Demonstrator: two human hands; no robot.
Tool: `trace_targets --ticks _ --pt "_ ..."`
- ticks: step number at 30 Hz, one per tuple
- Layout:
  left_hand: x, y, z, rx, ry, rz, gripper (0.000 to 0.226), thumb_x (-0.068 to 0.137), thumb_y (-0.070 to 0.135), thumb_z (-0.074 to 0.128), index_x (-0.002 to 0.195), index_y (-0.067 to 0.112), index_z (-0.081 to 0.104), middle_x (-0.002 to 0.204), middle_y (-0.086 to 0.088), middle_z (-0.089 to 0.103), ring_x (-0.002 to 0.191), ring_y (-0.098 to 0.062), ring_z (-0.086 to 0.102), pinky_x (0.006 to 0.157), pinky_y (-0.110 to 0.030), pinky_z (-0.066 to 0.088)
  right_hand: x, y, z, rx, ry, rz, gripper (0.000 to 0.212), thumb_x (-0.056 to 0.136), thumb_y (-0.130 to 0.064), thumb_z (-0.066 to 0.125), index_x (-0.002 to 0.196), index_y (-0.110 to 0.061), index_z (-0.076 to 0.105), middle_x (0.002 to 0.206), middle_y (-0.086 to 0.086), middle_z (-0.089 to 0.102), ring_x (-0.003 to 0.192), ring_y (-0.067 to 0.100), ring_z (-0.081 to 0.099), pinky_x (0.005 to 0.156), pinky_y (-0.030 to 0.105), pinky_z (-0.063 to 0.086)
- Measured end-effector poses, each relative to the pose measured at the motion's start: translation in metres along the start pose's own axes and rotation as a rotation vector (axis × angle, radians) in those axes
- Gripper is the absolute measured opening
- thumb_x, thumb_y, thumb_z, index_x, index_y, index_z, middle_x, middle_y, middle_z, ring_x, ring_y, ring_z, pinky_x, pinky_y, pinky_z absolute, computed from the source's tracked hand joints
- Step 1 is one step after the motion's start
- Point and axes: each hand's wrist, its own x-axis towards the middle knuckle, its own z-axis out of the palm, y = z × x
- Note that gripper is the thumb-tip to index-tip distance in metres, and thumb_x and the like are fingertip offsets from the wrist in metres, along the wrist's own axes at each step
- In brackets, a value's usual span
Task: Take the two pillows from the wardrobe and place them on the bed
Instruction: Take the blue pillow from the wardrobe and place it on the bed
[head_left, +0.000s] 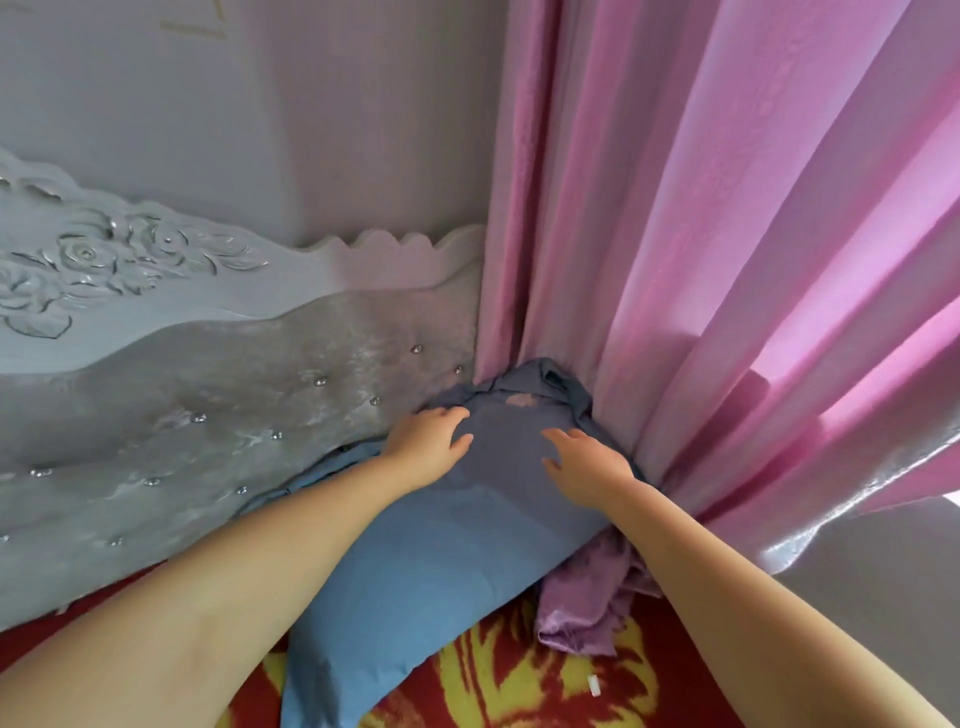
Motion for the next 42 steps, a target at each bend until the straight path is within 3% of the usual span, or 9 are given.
trace_targets --ticks 8,14,19,25,31,35,42 --pt "-0.053 0.021 0.016 -0.069 0.131 -0.187 0.04 0.093 0.038 0.048 0.129 0.021 0.051 0.111 -0.002 0.067 0.101 -0.026 0.062 0.08 -0.035 0.047 -0.015 0.02 -0.011 -0.028 -0.057 -0.131 0.05 0.101 -0.034 0.036 0.149 -0.023 0.029 0.142 0.009 0.044 0.123 0.029 0.051 0.093 0.043 0.05" --pt "-0.115 -0.028 0.014 -0.122 0.115 -0.372 0.04 0.093 0.036 0.048 0.129 0.019 0.051 0.111 -0.004 0.066 0.101 -0.026 0.061 0.085 -0.034 0.047 -0.032 -0.052 0.037 -0.041 -0.147 -0.256 0.049 0.098 -0.029 0.038 0.147 -0.025 0.031 0.141 0.008 0.046 0.122 0.029 0.053 0.09 0.041 0.05" --pt "-0.184 -0.09 0.004 -0.146 0.079 -0.419 0.041 0.094 0.039 0.045 0.132 0.022 0.046 0.105 -0.001 0.066 0.096 -0.023 0.062 0.084 -0.034 0.049 -0.046 -0.123 0.056 -0.123 -0.155 -0.242 0.048 0.099 -0.027 0.036 0.146 -0.023 0.031 0.14 0.009 0.046 0.122 0.03 0.052 0.091 0.041 0.051" --pt "-0.228 -0.16 -0.074 -0.065 0.156 -0.219 0.039 0.093 0.04 0.045 0.128 0.022 0.05 0.111 -0.004 0.066 0.102 -0.027 0.062 0.088 -0.038 0.048 -0.081 -0.22 0.063 -0.148 -0.07 -0.121 0.047 0.099 -0.028 0.038 0.145 -0.022 0.033 0.142 0.008 0.046 0.124 0.03 0.051 0.094 0.041 0.048" --pt "-0.234 -0.194 -0.121 0.02 0.116 -0.116 0.038 0.093 0.041 0.044 0.125 0.021 0.05 0.113 -0.005 0.066 0.104 -0.027 0.061 0.087 -0.038 0.047 -0.102 -0.287 0.04 -0.095 0.109 -0.061 0.046 0.097 -0.024 0.036 0.143 -0.022 0.036 0.134 0.008 0.051 0.115 0.031 0.057 0.079 0.037 0.045" --pt "-0.22 -0.155 -0.104 0.021 -0.019 0.032 0.039 0.093 0.04 0.046 0.127 0.021 0.049 0.12 -0.008 0.062 0.11 -0.028 0.057 0.089 -0.038 0.045 -0.131 -0.276 0.041 -0.053 0.186 0.002 0.041 0.098 -0.025 0.036 0.138 -0.02 0.04 0.13 0.007 0.052 0.11 0.033 0.059 0.072 0.036 0.042" --pt "-0.199 -0.051 -0.08 0.035 -0.104 0.286 0.04 0.093 0.04 0.044 0.128 0.021 0.048 0.116 -0.006 0.061 0.107 -0.027 0.057 0.091 -0.038 0.042 -0.201 -0.189 0.047 0.003 0.228 0.267 0.041 0.098 -0.031 0.04 0.137 -0.02 0.04 0.125 0.007 0.053 0.104 0.032 0.061 0.069 0.034 0.041"
